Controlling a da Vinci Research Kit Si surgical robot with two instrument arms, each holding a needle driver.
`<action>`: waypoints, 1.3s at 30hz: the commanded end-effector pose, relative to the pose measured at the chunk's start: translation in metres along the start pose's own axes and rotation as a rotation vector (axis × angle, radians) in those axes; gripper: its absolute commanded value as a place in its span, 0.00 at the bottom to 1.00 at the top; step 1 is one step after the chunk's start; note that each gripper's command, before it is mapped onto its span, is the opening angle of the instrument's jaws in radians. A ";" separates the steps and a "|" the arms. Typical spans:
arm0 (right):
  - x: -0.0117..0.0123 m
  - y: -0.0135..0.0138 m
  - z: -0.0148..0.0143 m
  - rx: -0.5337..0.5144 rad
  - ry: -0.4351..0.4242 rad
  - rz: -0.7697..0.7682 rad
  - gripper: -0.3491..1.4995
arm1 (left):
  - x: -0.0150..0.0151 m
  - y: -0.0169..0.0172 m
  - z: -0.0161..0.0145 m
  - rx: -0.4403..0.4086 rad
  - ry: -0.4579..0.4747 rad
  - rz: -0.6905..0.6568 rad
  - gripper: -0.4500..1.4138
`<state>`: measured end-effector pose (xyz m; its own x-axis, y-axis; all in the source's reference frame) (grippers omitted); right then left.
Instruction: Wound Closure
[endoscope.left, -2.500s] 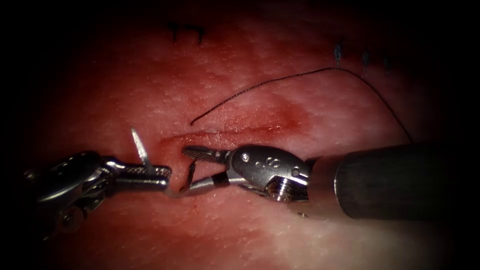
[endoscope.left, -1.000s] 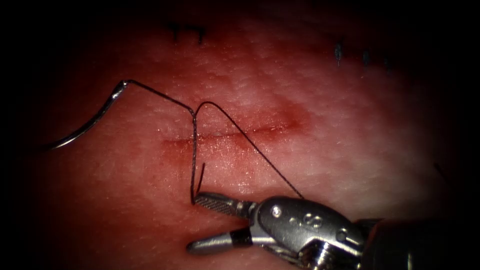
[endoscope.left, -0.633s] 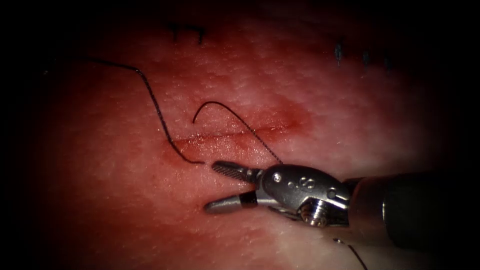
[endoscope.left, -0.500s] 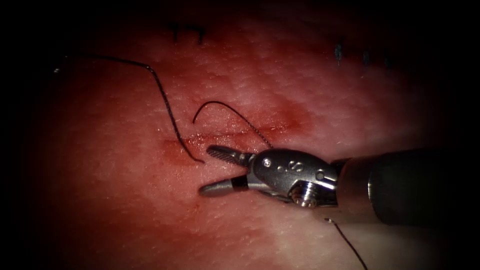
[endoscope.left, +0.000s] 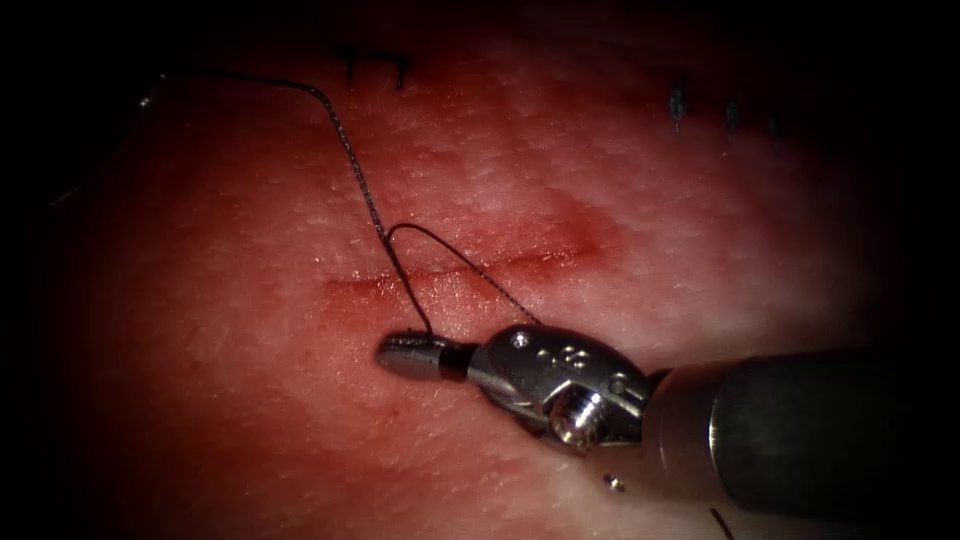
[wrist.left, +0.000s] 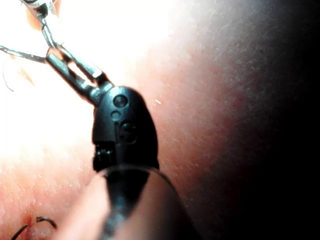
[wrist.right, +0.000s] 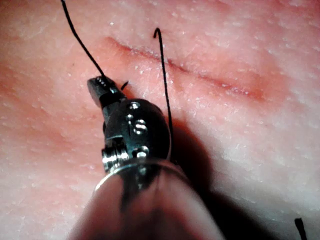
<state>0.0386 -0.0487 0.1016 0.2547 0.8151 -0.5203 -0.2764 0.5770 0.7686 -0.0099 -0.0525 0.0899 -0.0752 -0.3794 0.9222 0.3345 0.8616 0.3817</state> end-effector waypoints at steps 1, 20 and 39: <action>-0.0007 -0.0024 -0.0007 0.014 -0.005 0.006 0.00 | 0.0013 -0.0006 0.0002 -0.002 0.002 -0.001 0.00; 0.0039 -0.0150 -0.0018 0.124 0.092 -0.496 0.88 | 0.0019 0.0000 -0.0024 -0.059 -0.016 0.004 0.00; -0.0004 0.0029 0.0047 -0.020 0.006 -0.705 0.97 | 0.0020 0.0025 -0.0049 -0.159 -0.025 0.018 0.01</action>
<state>0.0414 -0.0472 0.1051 0.3754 0.2442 -0.8941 -0.0647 0.9692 0.2376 -0.0042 -0.0517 0.0918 -0.0904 -0.3505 0.9322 0.4811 0.8042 0.3490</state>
